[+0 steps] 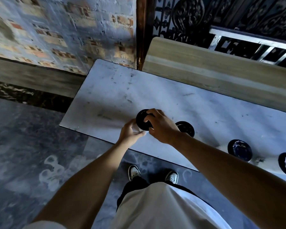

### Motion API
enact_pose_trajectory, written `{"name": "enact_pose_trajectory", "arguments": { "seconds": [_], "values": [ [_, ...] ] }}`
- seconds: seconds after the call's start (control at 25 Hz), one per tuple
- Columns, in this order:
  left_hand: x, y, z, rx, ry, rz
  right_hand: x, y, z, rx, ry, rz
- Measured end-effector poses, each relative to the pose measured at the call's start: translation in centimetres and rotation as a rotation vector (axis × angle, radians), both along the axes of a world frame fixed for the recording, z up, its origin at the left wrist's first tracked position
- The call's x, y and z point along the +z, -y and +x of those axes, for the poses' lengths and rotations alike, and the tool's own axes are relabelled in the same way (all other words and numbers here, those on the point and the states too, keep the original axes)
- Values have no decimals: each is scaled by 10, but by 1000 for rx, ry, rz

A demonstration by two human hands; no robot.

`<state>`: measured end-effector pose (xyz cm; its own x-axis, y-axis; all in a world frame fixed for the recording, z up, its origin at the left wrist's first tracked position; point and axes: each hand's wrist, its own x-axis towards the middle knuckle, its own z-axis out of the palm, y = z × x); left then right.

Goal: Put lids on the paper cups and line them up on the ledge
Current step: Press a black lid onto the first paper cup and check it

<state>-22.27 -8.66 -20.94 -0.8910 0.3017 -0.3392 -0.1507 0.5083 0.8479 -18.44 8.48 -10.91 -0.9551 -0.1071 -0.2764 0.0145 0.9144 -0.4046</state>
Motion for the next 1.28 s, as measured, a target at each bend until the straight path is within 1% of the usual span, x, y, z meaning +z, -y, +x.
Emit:
{"name": "enact_pose_trajectory", "arguments": {
  "seconds": [0.08, 0.24, 0.4, 0.56, 0.68, 0.8, 0.88, 1.0, 1.12, 1.2, 1.28],
  "values": [
    [-2, 2, 2, -5, 12, 37, 0, -2, -2, -5, -8, -23],
    [-2, -5, 0, -27, 102, 46, 0, -4, -4, 37, -11, -49],
    [-1, -15, -6, -26, 158, 111, 1, -3, -7, -2, -11, -55],
    [13, -3, -2, 22, 172, 202, 10, -9, -14, -26, -53, -169],
    [36, 4, 1, 24, 147, 241, 23, -15, -21, -138, -70, -310],
    [62, 2, 4, -7, 126, 221, 34, -22, -25, -265, -66, -455],
    [77, -5, 10, 25, 149, 277, 40, -26, -26, -341, -80, -555],
    [95, -18, 18, 87, 281, 405, 48, -34, -25, -444, -70, -707],
    [108, -28, 23, 70, 452, 487, 51, -42, -24, -538, -5, -754],
    [113, -31, 29, 27, 488, 538, 52, -50, -22, -589, 22, -809],
    [114, -33, 36, -55, 494, 563, 56, -58, -20, -591, 51, -841]
  ]
}}
